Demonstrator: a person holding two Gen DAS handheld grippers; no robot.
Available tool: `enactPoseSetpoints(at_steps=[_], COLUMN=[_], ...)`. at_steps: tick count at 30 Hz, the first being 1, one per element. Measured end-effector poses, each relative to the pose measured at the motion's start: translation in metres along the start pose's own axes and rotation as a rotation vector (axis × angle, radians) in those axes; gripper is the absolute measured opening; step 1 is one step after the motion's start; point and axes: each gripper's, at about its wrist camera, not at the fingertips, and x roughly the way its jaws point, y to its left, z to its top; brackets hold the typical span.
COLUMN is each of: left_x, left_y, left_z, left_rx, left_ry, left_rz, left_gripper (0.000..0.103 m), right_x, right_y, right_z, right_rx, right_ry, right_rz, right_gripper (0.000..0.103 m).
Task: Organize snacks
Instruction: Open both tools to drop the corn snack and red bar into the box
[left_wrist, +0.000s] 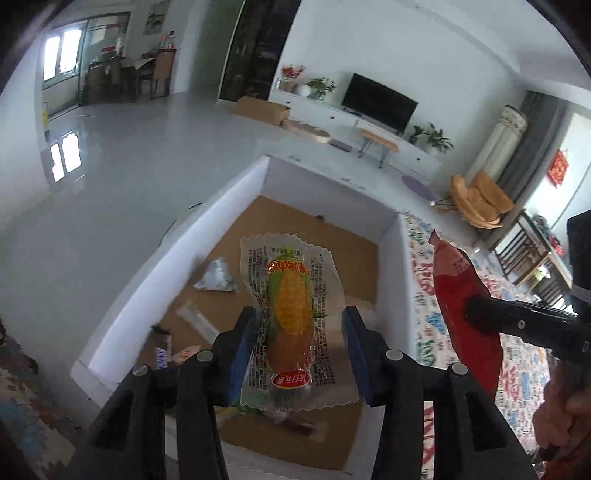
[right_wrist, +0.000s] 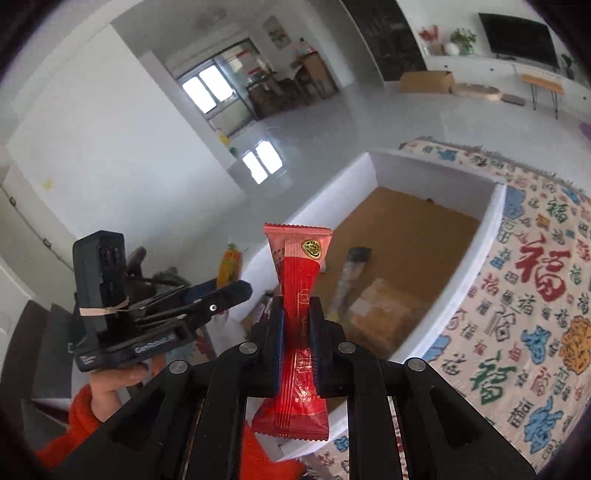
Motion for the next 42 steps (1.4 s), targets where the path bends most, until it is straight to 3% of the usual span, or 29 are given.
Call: enactPoseSetpoints(at_steps=[2, 4, 5, 8, 10, 12, 14, 16, 21, 26, 30, 42], left_x=[0.017, 0.027, 0.030, 0.028, 0.024, 0.017, 0.005, 0.002, 0.005, 0.000, 0.003, 0.003], left_y=[0.008, 0.010, 0.010, -0.001, -0.015, -0.026, -0.028, -0.034, -0.030, -0.028, -0.018, -0.016], left_z=[-0.011, -0.018, -0.022, -0.029, -0.035, -0.037, -0.041, -0.045, -0.044, -0.050, -0.053, -0.055], left_rx=[0.010, 0.026, 0.030, 0.048, 0.072, 0.099, 0.091, 0.080, 0.039, 0.059, 0.020, 0.026], left_ry=[0.018, 0.033, 0.031, -0.018, -0.047, -0.103, -0.192, -0.236, -0.162, -0.098, -0.025, -0.014], left_rz=[0.104, 0.154, 0.172, 0.220, 0.274, 0.341, 0.390, 0.461, 0.454, 0.493, 0.448, 0.454], left_gripper=[0.058, 0.068, 0.077, 0.088, 0.089, 0.093, 0.103, 0.103, 0.103, 0.103, 0.103, 0.103], right_x=[0.030, 0.054, 0.061, 0.067, 0.063, 0.054, 0.047, 0.040, 0.031, 0.042, 0.046, 0.057], right_y=[0.005, 0.005, 0.003, -0.010, -0.016, -0.016, -0.014, -0.011, 0.003, 0.010, 0.011, 0.017], right_z=[-0.005, -0.015, -0.022, -0.037, -0.039, -0.038, -0.036, -0.036, -0.038, -0.038, -0.040, -0.047], right_rx=[-0.003, -0.022, -0.028, -0.036, -0.034, -0.042, -0.064, -0.092, -0.147, -0.186, -0.183, -0.196], right_ry=[0.057, 0.113, 0.123, 0.133, 0.126, 0.109, 0.089, 0.069, 0.052, 0.075, 0.094, 0.117], right_rz=[-0.015, -0.045, -0.055, -0.107, -0.130, -0.150, -0.180, -0.224, -0.314, -0.355, -0.371, -0.388], right_gripper=[0.022, 0.065, 0.067, 0.067, 0.067, 0.067, 0.068, 0.070, 0.071, 0.071, 0.071, 0.071])
